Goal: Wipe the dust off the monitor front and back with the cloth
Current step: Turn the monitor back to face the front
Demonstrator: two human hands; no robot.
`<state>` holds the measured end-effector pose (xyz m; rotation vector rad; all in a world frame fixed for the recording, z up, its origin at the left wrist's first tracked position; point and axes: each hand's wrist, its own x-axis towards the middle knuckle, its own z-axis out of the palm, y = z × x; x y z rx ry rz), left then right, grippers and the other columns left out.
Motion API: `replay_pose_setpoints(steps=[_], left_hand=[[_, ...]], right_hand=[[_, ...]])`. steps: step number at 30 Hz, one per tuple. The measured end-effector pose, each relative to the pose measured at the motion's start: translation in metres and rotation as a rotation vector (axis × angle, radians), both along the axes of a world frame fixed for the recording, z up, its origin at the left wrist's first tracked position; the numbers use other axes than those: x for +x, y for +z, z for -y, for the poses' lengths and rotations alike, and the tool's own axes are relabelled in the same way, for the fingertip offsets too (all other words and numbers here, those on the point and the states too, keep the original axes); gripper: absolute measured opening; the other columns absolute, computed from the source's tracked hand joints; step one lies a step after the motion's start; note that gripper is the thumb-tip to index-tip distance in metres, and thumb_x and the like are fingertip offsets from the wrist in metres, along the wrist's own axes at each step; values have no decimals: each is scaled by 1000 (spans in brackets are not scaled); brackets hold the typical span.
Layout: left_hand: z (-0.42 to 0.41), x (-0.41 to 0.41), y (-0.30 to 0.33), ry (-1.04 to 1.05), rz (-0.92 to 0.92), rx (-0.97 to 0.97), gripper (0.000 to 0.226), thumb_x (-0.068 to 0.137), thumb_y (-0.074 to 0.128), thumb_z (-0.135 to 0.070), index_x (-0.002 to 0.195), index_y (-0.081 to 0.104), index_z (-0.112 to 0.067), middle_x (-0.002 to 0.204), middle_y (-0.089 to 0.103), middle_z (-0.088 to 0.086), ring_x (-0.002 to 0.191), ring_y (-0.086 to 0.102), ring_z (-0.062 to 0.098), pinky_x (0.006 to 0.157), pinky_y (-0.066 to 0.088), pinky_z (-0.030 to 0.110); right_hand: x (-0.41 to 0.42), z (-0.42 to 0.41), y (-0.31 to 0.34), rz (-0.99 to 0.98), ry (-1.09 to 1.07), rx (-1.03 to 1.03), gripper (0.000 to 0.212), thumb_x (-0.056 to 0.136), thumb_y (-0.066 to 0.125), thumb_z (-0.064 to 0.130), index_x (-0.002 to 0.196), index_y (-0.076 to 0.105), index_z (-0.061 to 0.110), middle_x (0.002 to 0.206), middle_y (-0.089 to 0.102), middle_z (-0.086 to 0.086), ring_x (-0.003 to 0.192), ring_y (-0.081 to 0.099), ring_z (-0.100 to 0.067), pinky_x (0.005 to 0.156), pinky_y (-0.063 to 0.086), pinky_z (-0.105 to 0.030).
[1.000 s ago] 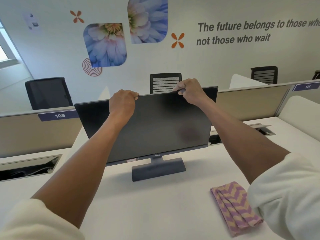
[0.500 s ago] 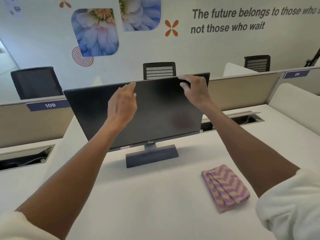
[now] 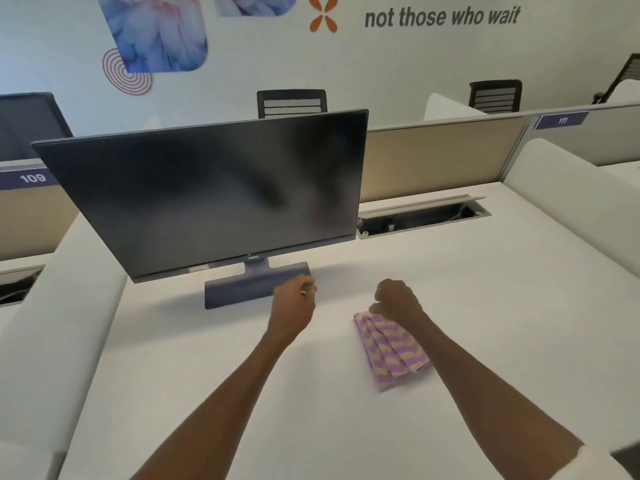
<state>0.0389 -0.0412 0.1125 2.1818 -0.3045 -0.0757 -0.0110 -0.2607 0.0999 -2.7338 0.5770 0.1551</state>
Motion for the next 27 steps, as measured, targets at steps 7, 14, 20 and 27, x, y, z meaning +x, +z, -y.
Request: replay_pose_setpoints(steps=[7,14,20,27], left_hand=[[57,-52,-56,14,-473,-163,20,79,64,-9,97,72,-10,86,76,2,79,73,18,82,59,41],[108,-83,-84,54,-654,-51,10,61,58,-20,60,57,-10,61,58,8,58,58,22,56,48,28],[140,-94,-62,44,-578,-135,26,71,52,-25,78,69,-6,69,67,3,66,60,17,61,47,32],[150,-99,-47,-120,-585,-315,29,98,47,-16,104,73,-26,97,73,-14,92,68,6,85,55,23]], right_hand=[[-39,14,-37,-183,109,-83,21,82,65,23,99,61,12,107,66,-7,101,64,-28,73,45,-27],[-41,27,-40,-33,-3,158,35,85,58,27,58,39,20,63,48,1,70,56,-26,57,34,-24],[-41,38,-23,30,-91,446,47,85,60,42,45,55,20,41,49,9,47,46,-9,53,38,-25],[-32,77,-1,13,-203,592,29,73,63,36,66,56,9,61,61,-9,56,61,-22,59,57,-39]])
